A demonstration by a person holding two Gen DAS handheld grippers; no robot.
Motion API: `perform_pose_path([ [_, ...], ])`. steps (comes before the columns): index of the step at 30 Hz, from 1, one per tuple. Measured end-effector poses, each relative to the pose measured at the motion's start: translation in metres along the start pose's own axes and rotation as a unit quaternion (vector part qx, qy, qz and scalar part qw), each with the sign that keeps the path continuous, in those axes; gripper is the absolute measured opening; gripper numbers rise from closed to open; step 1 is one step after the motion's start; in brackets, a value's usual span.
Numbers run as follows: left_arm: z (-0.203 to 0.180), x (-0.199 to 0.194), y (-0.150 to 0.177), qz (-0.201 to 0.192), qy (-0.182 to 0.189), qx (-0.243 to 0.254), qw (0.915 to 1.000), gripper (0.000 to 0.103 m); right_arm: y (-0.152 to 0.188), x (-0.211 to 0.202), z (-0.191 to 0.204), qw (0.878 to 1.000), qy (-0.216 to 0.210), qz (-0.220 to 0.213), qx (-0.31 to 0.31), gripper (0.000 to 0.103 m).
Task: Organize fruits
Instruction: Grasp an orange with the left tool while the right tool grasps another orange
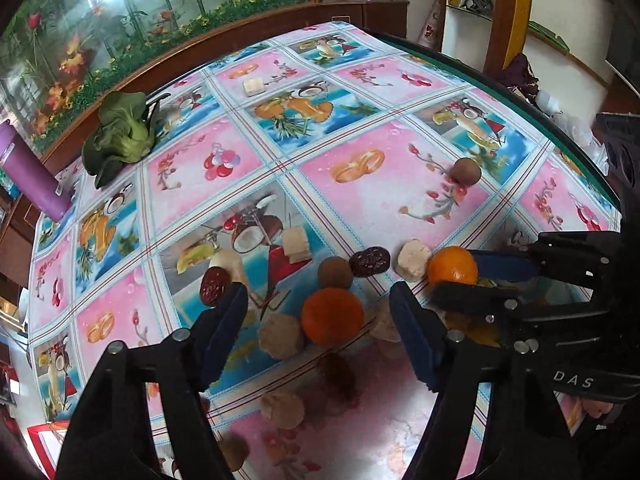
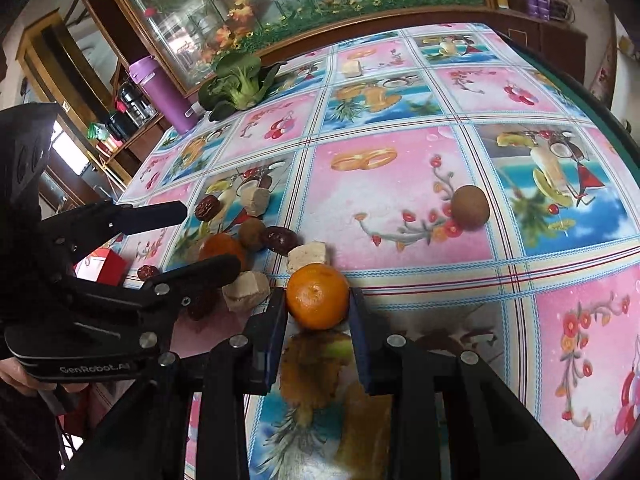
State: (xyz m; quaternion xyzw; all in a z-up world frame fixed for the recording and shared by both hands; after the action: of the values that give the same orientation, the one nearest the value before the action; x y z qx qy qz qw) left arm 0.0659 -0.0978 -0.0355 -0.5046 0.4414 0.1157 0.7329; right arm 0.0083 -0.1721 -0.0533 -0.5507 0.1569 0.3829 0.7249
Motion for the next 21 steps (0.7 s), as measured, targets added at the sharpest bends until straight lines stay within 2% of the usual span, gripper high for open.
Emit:
perform_pose_path([
  [5,-0.009,0.002,-0.001,0.000,0.027,0.019,0.9994,0.061,-0.002,0.001,0.000,1.000,-0.008,0.002,0.013,0.030],
  [9,-0.017,-0.001,0.005,0.005,0.087,0.018,0.9961,0.061,-0.002,0.001,-0.001,1.000,-0.011,0.002,0.019,0.030],
  [13,-0.014,-0.003,0.014,0.015,0.072,0.040,0.9965,0.061,-0.002,0.001,0.000,1.000,-0.013,0.002,0.022,0.030],
  [17,-0.007,-0.002,0.018,0.023,0.090,0.022,0.9954,0.061,-0.002,0.001,0.000,0.999,-0.018,0.003,0.026,0.030],
  [21,-0.001,0.002,0.016,0.026,0.081,0.008,0.9963,0.061,-0.002,0.002,0.001,0.999,-0.020,0.003,0.027,0.030],
])
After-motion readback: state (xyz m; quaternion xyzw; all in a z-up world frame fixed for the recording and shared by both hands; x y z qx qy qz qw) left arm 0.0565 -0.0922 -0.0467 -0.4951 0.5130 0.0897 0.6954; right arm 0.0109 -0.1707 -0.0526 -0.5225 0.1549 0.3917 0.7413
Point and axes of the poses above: each gripper's, at about its wrist camera, not at the fingertips, and x roughly the way its jaws point, z to its left, y to its underside, the point moved 9 cm from there along x, roughly the way its jaws point, and after that the axes turned 8 degrees about -z, right-handed, at the moved point
